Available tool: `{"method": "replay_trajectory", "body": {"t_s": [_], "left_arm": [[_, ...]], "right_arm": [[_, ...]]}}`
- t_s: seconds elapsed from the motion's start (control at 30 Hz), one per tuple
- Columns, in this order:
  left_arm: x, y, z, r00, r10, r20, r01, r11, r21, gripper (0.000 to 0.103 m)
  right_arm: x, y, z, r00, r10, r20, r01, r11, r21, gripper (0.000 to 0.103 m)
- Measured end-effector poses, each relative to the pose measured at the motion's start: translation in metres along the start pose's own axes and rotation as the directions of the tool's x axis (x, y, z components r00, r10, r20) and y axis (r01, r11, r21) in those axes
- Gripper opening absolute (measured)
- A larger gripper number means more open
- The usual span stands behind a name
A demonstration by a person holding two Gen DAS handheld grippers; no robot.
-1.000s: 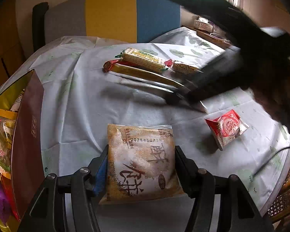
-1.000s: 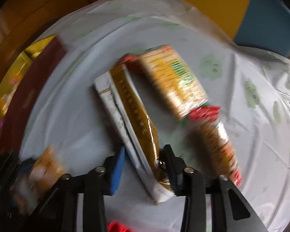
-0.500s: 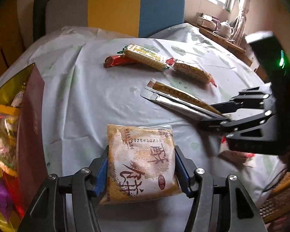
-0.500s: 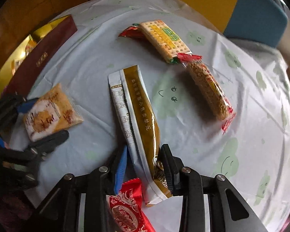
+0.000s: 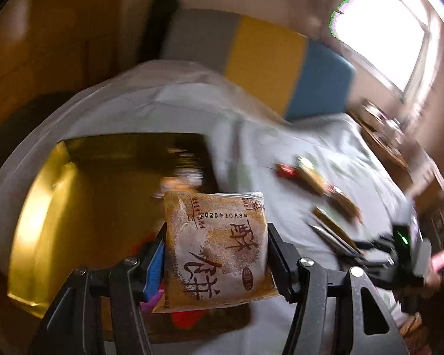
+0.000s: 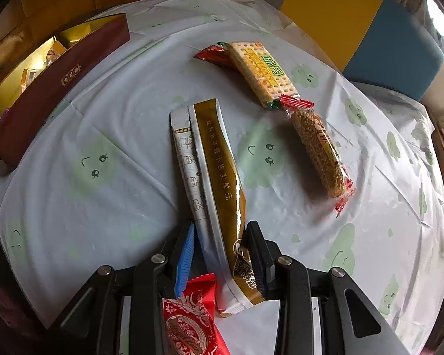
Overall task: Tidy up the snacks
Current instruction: 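Carry the pastry packet into the gold tray and open the left gripper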
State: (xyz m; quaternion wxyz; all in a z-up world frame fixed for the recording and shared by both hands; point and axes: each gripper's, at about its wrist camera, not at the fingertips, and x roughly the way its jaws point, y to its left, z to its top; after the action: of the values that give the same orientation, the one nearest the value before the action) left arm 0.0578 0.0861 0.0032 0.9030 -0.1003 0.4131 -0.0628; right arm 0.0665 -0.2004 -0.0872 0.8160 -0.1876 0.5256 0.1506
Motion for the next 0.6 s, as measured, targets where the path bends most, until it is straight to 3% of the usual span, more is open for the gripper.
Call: {"method": "replay_trajectory", "body": {"t_s": [0.1, 0.23, 0.43, 0.6], "left_arm": [[0.01, 0.033, 0.005, 0.998, 0.051, -0.039, -0.054, 0.996, -0.067, 0.061], [0.031, 0.054, 0.015, 0.991, 0.104, -0.08, -0.11, 0.991, -0.075, 0.061], [0.058, 0.061, 0.042, 0.986, 0.144, -0.086, -0.147, 0.989, -0.035, 0.061], [0.091, 0.066, 0.063, 0.97, 0.227, -0.084, -0.229, 0.973, -0.007, 0.061]], "right_arm": [[-0.001, -0.002, 0.001, 1.0, -0.003, 0.002, 0.003, 1.0, -0.007, 0.035], [0.0, -0.003, 0.002, 1.0, 0.0, 0.002, 0.0, 1.0, -0.007, 0.035], [0.0, -0.002, 0.002, 1.0, -0.007, 0.0, 0.007, 1.0, -0.003, 0.035], [0.001, -0.002, 0.002, 1.0, -0.012, 0.0, 0.012, 1.0, -0.006, 0.035]]}}
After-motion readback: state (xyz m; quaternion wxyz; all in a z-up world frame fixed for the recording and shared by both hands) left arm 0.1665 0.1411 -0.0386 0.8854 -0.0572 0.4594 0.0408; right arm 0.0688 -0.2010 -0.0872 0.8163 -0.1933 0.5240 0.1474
